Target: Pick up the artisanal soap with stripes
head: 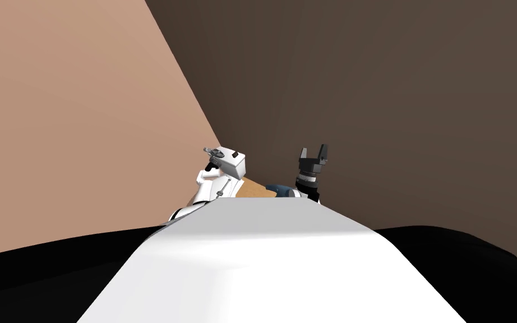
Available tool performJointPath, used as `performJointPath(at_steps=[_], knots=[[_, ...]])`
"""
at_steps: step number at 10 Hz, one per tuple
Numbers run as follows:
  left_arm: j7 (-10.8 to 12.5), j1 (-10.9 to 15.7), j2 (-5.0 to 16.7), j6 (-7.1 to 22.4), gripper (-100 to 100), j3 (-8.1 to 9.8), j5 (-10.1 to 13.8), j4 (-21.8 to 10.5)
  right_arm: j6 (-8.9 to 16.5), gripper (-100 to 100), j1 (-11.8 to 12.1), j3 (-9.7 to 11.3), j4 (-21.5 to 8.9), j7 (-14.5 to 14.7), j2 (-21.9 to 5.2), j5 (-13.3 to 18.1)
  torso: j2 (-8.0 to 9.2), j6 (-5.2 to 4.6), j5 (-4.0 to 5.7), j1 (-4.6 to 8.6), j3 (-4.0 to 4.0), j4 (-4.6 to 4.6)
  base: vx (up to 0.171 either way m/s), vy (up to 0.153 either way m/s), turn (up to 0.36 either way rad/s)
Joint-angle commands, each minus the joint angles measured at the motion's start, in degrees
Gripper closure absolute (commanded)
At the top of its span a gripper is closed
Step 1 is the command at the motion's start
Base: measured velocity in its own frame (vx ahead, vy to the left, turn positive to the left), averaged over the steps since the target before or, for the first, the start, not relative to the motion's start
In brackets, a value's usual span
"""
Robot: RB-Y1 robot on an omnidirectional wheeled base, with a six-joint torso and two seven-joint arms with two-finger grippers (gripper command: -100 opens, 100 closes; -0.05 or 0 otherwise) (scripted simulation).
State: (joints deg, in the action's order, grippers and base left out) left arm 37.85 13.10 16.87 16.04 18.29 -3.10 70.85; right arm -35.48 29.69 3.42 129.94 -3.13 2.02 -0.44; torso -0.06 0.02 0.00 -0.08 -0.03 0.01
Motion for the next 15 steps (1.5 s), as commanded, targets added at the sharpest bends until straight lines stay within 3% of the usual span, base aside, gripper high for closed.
performJointPath(at_steps=[1, 2, 4, 5, 6, 11, 12, 15], knots=[[1.1, 1.9, 0.6, 2.4, -100, 0.32, 0.3, -2.9, 0.0, 0, 0.0, 0.0, 0.0, 0.0, 0.0, 0.0, 0.0, 0.0, 0.0, 0.0, 0.0, 0.0, 0.01, 0.009, -0.035], [2.9, 4.3, 1.6, 4.1, -100, 0.98, 0.9, -4.9, 0.0, 0, 0.0, 0.0, 0.0, 0.0, 0.0, 0.0, 0.02, 0.02, -0.01, 0.02, 0.0, 0.01, 0.01, 0.009, -0.034], [2.9, 5.1, 1.6, 6.0, -100, 0.98, 0.9, -7.7, 0.0, 0, 0.0, 0.0, 0.0, 0.0, 0.0, 0.0, -0.01, 0.01, -0.01, 0.0, -0.01, 0.01, 0.013, 0.012, -0.042], [4.6, 8.2, 2.7, 8.4, -100, 1.58, 1.5, -10.2, 0.0, 0, 0.0, 0.0, 0.0, 0.0, 0.0, 0.0, 0.03, 0.03, -0.01, 0.03, 0.01, 0.01, 0.009, 0.008, -0.029], [4.6, 8.3, 2.7, 9.7, -100, 1.58, 1.5, -12.1, 0.0, 0, 0.0, 0.0, 0.0, 0.0, 0.0, 0.0, 0.02, 0.01, 0.0, 0.03, 0.01, 0.0, 0.024, 0.022, -0.079], [4.6, 8.3, 2.7, 9.7, -100, 1.58, 1.5, -12.1, 0.0, 0, 0.0, 0.0, 0.0, 0.0, 0.0, 0.0, 0.09, 0.03, 0.01, 0.07, 0.05, -0.01, 0.001, 0.001, -0.003], [6.2, 11.1, 3.8, 12.5, -100, 2.1, 2.1, -14.9, 0.0, 0, 0.0, 0.0, 0.0, 0.0, 0.0, 0.0, 0.1, 0.03, 0.01, 0.08, 0.05, -0.01, 0.02, 0.018, -0.066], [6.2, 11.4, 3.8, 13.4, -100, 2.1, 2.1, -16.3, 0.0, 0, 0.0, 0.0, 0.0, 0.0, 0.0, 0.0, 0.05, 0.04, 0.0, 0.04, 0.02, 0.01, 0.007, 0.006, -0.022]])
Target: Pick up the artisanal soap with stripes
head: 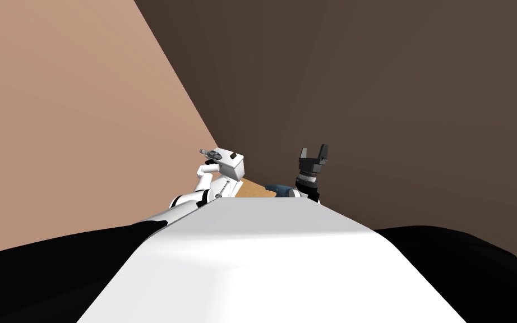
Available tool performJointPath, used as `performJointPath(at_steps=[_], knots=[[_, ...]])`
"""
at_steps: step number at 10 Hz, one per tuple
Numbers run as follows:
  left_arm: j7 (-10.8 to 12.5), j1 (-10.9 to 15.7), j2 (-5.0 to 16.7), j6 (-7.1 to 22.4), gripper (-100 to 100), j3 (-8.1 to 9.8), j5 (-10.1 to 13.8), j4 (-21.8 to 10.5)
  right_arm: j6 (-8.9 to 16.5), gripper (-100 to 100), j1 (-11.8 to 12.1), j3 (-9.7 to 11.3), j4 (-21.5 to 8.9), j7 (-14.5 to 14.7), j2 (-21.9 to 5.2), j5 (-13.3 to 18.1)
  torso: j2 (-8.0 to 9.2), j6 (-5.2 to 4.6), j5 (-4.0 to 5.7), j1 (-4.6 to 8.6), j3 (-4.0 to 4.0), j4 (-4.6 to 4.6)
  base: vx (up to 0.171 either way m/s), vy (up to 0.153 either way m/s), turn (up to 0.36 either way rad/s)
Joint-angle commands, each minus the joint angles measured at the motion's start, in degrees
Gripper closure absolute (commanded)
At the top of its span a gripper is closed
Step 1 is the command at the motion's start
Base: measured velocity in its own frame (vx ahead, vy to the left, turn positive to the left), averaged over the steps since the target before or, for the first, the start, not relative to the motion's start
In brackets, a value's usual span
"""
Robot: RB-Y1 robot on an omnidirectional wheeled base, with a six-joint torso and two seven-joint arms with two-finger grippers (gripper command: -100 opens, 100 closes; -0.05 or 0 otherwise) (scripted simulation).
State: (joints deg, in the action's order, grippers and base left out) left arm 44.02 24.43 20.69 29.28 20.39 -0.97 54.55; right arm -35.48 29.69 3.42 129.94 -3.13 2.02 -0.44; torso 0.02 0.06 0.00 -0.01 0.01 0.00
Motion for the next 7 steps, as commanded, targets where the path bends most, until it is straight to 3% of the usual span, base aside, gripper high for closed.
performJointPath(at_steps=[1, 6, 7], knots=[[0.0, 0.1, 0.0, 0.1, -100, 0.0, 0.0, 0.0, 0.0, 0, 0.0, 0.0, 0.0, 0.0, 0.0, 0.0, 0.0, 0.0, 0.0, 0.0, 0.0, 0.0, -0.004, -0.004, 0.014], [0.0, 0.1, 0.0, 0.1, -100, 0.0, 0.0, 0.0, 0.0, 0, 0.0, 0.0, 0.0, 0.0, 0.0, 0.0, 0.04, 0.0, 0.01, 0.03, 0.02, -0.01, -0.003, -0.002, 0.009], [0.5, 0.4, -0.3, 1.8, -100, 0.38, 0.1, 0.3, 0.0, 0, 0.0, 0.0, 0.0, 0.0, 0.0, 0.0, 0.03, 0.0, 0.01, 0.02, 0.02, -0.01, -0.021, 0.016, 0.001]])
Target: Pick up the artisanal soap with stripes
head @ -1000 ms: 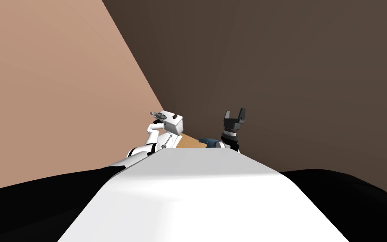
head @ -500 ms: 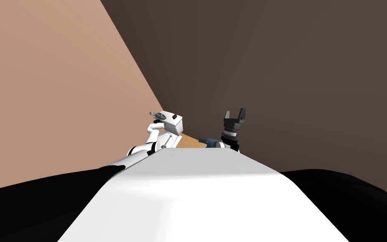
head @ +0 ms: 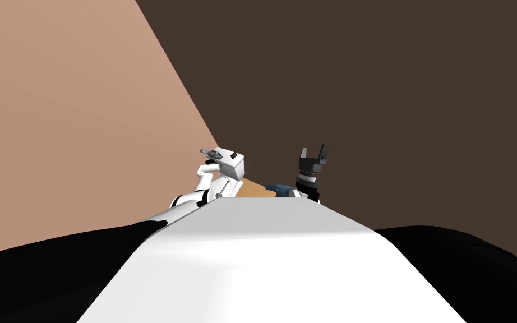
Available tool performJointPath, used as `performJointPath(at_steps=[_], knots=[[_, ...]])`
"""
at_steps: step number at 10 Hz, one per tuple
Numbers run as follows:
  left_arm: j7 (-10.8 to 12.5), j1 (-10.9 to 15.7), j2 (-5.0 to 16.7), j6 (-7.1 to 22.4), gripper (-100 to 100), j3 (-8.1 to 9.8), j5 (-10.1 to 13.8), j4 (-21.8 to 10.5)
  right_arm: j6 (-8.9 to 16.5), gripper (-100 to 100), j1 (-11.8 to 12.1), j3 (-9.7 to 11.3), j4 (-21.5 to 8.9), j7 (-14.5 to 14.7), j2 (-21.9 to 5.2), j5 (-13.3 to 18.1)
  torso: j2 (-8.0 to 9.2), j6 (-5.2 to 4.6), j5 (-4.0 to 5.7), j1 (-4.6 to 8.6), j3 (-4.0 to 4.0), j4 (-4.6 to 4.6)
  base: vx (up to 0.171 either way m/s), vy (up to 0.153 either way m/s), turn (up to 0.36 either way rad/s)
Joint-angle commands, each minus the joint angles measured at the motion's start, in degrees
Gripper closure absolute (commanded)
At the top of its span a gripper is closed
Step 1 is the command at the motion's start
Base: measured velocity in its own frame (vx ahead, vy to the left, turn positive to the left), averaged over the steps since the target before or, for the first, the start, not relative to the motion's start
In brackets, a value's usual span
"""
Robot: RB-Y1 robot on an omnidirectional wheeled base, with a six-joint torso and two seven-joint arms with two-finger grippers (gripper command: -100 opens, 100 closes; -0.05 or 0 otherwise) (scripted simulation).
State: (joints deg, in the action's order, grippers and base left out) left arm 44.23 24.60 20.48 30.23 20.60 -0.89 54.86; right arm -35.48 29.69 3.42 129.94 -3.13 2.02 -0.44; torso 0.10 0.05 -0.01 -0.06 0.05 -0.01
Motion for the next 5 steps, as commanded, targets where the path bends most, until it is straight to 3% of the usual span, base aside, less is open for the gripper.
performJointPath(at_steps=[1, 5], knots=[[0.6, 0.4, -0.4, 2.0, -100, 0.42, 0.1, 0.2, 0.0, 0, 0.0, 0.0, 0.0, 0.0, 0.0, 0.0, 0.0, 0.0, 0.0, 0.0, 0.0, 0.0, -0.03, 0.036, -0.014], [2.3, 1.7, -1.6, 8.2, -100, 1.73, 0.5, 1.3, 0.0, 0, 0.0, 0.0, 0.0, 0.0, 0.0, 0.0, 0.07, 0.01, -0.04, -0.17, 0.04, -0.02, -0.04, 0.056, -0.013]])
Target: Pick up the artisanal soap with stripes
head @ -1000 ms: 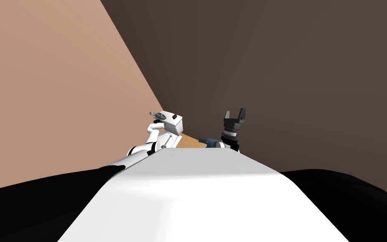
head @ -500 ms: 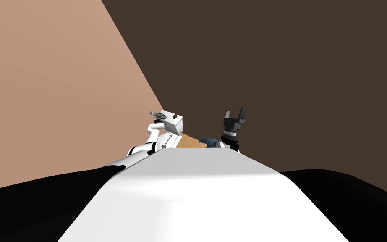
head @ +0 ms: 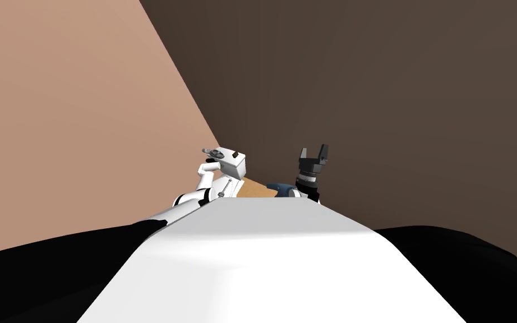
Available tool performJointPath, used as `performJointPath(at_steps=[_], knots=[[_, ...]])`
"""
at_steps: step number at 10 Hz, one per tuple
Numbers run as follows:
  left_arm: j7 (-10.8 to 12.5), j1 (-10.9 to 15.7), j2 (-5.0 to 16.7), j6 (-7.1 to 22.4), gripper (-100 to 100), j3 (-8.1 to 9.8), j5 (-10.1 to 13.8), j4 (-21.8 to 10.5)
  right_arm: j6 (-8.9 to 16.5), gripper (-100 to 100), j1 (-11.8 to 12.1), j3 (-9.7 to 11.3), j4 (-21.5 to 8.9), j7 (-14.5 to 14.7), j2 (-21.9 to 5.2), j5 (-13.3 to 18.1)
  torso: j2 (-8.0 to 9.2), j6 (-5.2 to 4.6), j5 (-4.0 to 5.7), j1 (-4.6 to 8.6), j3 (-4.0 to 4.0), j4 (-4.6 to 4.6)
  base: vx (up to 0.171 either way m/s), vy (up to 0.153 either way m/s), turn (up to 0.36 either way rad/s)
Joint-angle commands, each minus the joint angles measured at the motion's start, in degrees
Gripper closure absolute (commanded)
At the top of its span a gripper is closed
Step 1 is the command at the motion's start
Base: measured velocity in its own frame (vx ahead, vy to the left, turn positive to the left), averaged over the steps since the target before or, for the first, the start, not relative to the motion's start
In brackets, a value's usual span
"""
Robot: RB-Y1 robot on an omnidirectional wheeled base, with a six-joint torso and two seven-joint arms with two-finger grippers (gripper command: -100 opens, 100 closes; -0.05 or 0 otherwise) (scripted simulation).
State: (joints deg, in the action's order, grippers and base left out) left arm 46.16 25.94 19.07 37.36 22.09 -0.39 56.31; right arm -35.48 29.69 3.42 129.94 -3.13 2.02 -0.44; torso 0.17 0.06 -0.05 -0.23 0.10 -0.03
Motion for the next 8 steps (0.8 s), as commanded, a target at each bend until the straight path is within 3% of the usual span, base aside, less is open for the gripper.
performJointPath(at_steps=[1, 8], knots=[[0.4, 0.4, -0.2, 1.6, -100, 0.23, 0.0, -0.1, 0.0, 0, 0.0, 0.0, 0.0, 0.0, 0.0, 0.0, 0.0, 0.0, 0.0, 0.0, 0.0, 0.0, -0.026, 0.038, -0.006], [3.2, 2.7, -1.8, 13.3, -100, 2.22, 0.7, 1.4, 0.0, 0, 0.0, 0.0, 0.0, 0.0, 0.0, 0.0, -0.07, 0.0, 0.01, 0.08, -0.04, 0.02, -0.022, 0.04, -0.017]])
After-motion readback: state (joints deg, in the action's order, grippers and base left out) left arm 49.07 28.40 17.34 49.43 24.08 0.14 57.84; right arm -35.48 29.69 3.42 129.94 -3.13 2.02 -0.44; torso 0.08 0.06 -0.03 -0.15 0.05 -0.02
